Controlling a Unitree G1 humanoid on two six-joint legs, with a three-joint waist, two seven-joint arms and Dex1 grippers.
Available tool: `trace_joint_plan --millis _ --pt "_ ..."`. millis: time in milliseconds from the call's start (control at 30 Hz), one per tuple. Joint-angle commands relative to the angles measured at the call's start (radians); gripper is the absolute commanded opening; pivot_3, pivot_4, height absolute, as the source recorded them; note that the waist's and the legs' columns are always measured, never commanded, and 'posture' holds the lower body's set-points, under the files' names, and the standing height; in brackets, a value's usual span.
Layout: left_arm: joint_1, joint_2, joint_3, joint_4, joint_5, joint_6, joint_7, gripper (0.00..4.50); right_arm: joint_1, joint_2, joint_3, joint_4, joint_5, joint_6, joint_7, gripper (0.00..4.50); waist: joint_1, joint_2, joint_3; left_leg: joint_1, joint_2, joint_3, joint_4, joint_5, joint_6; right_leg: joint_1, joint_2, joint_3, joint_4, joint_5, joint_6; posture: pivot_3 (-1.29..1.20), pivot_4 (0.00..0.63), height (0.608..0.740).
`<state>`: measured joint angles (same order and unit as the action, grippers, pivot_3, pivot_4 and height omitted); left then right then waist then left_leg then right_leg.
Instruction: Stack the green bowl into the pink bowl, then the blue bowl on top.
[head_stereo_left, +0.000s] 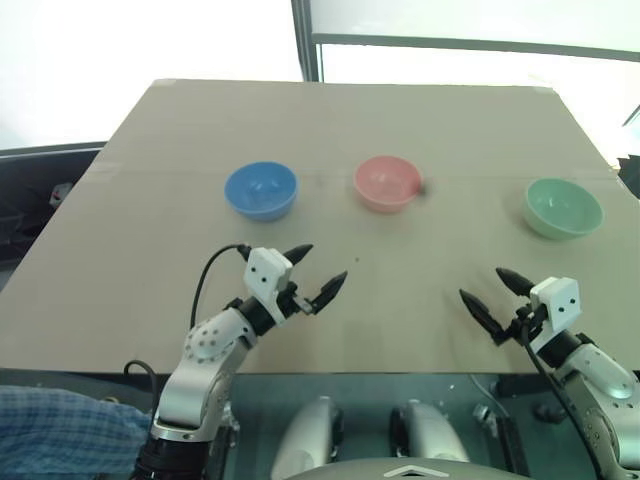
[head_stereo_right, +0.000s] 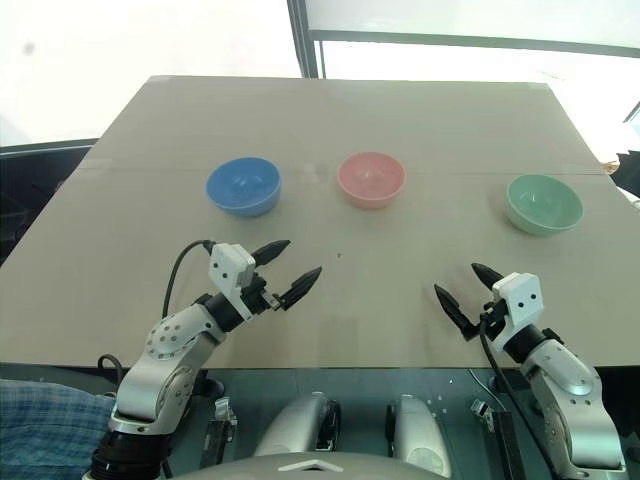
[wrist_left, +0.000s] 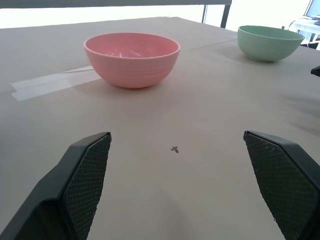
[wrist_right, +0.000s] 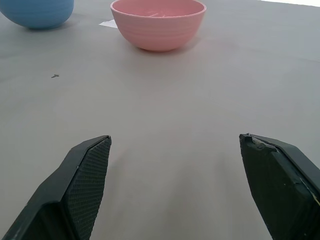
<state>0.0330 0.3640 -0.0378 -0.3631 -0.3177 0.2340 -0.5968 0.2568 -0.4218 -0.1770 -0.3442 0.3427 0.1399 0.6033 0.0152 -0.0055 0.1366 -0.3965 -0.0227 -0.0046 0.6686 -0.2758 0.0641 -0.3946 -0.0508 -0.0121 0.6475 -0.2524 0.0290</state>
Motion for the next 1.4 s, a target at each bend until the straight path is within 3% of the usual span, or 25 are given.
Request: trace_joint_plan --millis 33,967,1200,1400 --pt "0.002 0.007 0.016 -0.047 -0.017 -0.021 -0.009 4.5 -0.001 -0.005 -0.025 -0.019 0.013 -0.026 0.001 4.31 0.0 0.0 0.0 0.0 0.0 0.0 0.0 0.0 0.0 0.0 0.0 0.0 0.0 0.0 0.0 0.0 0.15 0.74" --pt "-0.003 0.002 0.025 -0.023 -0.051 -0.043 -0.026 4.5 -0.025 -0.027 -0.01 -0.026 -0.003 -0.012 0.005 4.31 0.0 0.0 0.0 0.0 0.0 0.0 0.0 0.0 0.0 0.0 0.0 0.0 0.0 0.0 0.0 0.0 0.15 0.74" --pt "-0.034 -0.006 0.057 -0.007 -0.096 -0.053 -0.044 4.5 -0.215 -0.092 0.086 -0.026 -0.065 0.127 -0.01 4.31 -0.001 0.0 0.0 0.0 0.0 0.0 0.0 0.0 0.0 0.0 0.0 0.0 0.0 0.0 0.0 0.0 0.15 0.74" --pt "-0.067 -0.009 0.094 -0.002 -0.115 -0.04 -0.017 4.5 -0.521 -0.132 0.23 0.085 -0.152 0.179 0.043 4.31 -0.002 0.0 0.0 0.0 0.0 0.0 0.001 0.0 0.0 0.0 0.001 0.0 0.0 0.0 0.0 0.0 0.15 0.74"
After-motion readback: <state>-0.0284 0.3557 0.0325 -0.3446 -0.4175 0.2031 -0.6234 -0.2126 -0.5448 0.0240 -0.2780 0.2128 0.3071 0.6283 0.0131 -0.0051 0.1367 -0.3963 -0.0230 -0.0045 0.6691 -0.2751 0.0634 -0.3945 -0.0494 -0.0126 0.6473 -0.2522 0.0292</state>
